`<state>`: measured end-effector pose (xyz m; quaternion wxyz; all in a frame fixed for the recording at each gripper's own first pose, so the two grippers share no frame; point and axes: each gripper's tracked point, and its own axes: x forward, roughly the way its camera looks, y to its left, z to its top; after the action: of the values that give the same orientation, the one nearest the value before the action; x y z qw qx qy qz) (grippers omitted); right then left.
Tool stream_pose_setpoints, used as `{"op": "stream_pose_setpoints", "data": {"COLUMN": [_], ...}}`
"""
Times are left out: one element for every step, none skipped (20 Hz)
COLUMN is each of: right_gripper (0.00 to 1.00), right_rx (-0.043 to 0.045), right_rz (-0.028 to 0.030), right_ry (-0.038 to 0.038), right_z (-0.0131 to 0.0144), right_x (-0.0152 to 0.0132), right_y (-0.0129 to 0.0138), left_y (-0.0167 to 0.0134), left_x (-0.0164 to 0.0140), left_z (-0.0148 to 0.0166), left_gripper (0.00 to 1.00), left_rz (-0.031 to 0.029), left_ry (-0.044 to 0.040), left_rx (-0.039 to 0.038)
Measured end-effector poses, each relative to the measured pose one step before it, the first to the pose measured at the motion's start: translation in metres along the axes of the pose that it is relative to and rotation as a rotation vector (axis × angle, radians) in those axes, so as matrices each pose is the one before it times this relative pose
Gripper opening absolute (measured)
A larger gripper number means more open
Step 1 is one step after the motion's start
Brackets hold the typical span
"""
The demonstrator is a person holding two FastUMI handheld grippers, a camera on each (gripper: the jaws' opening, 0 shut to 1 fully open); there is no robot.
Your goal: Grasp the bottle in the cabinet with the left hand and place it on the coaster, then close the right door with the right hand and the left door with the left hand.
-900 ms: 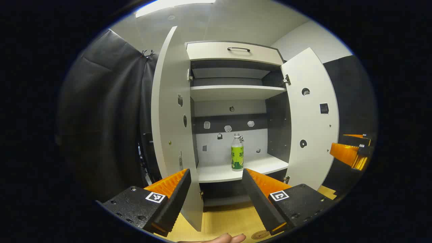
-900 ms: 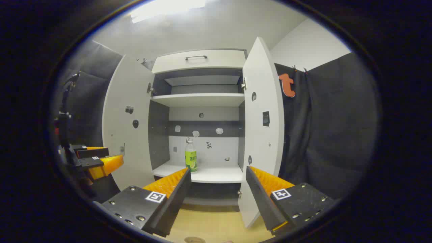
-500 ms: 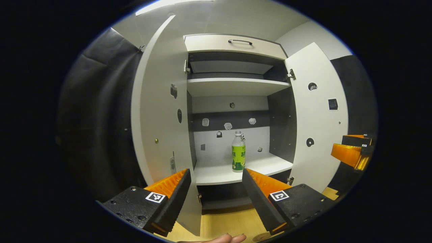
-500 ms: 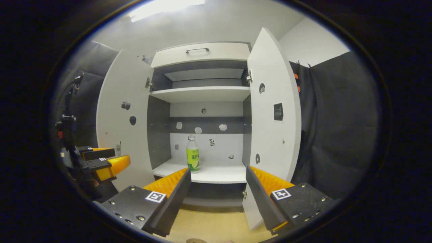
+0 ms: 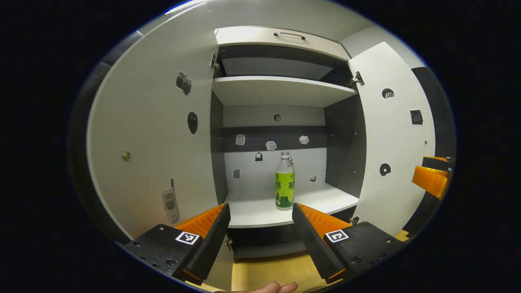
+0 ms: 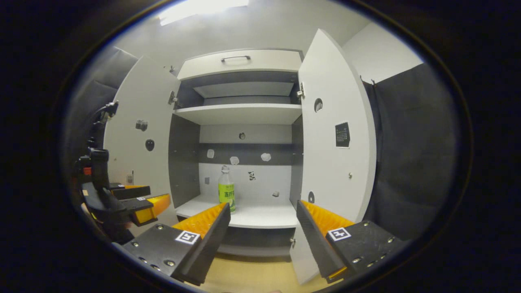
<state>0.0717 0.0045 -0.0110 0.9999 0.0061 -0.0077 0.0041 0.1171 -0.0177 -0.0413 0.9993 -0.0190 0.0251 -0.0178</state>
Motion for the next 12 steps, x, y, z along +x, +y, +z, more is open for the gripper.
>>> {"op": "stream_pose_setpoints", "data": {"right_gripper": [0.99, 0.99, 0.99, 0.98, 0.99, 0.98, 0.99, 0.98, 0.98, 0.99, 0.98, 0.99], "right_rx": [-0.00328, -0.00322, 0.00245, 0.00400, 0.00425, 0.00422, -0.00022, -0.00150, 0.00484, 0.01249, 0.01397, 0.01089], "right_rz": [-0.00172, -0.00312, -0.00162, 0.00579, 0.00649, -0.00413, -0.00926, -0.01060, -0.00817, -0.00499, -0.00264, -0.00236], "right_ry": [0.00079, -0.00258, -0.00755, -0.00702, -0.00500, -0.00275, -0.00444, -0.00914, -0.00695, -0.00676, -0.00249, 0.00189], "right_z": [-0.00046, 0.00013, 0.00098, -0.00019, -0.00013, -0.00038, -0.00124, 0.00023, -0.00054, -0.00044, -0.00261, -0.00311], "right_x": [0.00129, 0.00153, 0.00148, 0.00176, 0.00077, 0.00081, 0.00019, -0.00081, -0.00105, -0.00230, -0.00278, -0.00396], "right_y": [-0.00059, -0.00099, -0.00048, 0.00042, 0.00119, -0.00021, -0.00342, -0.00249, -0.00149, -0.00097, -0.00121, -0.00173], "left_y": [-0.00212, -0.00224, -0.00248, -0.00367, -0.00286, -0.00102, -0.00070, -0.00014, -0.00157, -0.00159, -0.00139, -0.00471], "left_x": [0.00769, 0.00791, 0.00943, 0.00852, 0.01127, 0.01220, 0.01416, 0.01354, 0.01440, 0.01304, 0.01179, 0.01056], "left_z": [-0.00149, -0.00206, -0.00102, -0.00059, -0.00169, -0.00199, -0.00097, -0.00244, -0.00085, -0.00267, -0.00230, -0.00156], "left_gripper": [0.96, 0.96, 0.96, 0.96, 0.96, 0.96, 0.96, 0.96, 0.97, 0.96, 0.96, 0.96], "left_rz": [-0.00300, -0.00333, -0.00541, -0.00958, -0.00852, -0.00276, 0.00066, 0.00175, -0.00028, 0.00216, 0.00241, -0.00623], "left_ry": [0.00532, 0.00314, -0.00066, -0.00334, 0.00067, -0.00447, -0.00485, -0.00620, -0.00507, -0.00174, -0.00210, -0.00102], "left_rx": [-0.00826, -0.00520, -0.00284, -0.00421, 0.00329, 0.00698, 0.01043, 0.00783, 0.00548, 0.00514, 0.00221, -0.00381]}}
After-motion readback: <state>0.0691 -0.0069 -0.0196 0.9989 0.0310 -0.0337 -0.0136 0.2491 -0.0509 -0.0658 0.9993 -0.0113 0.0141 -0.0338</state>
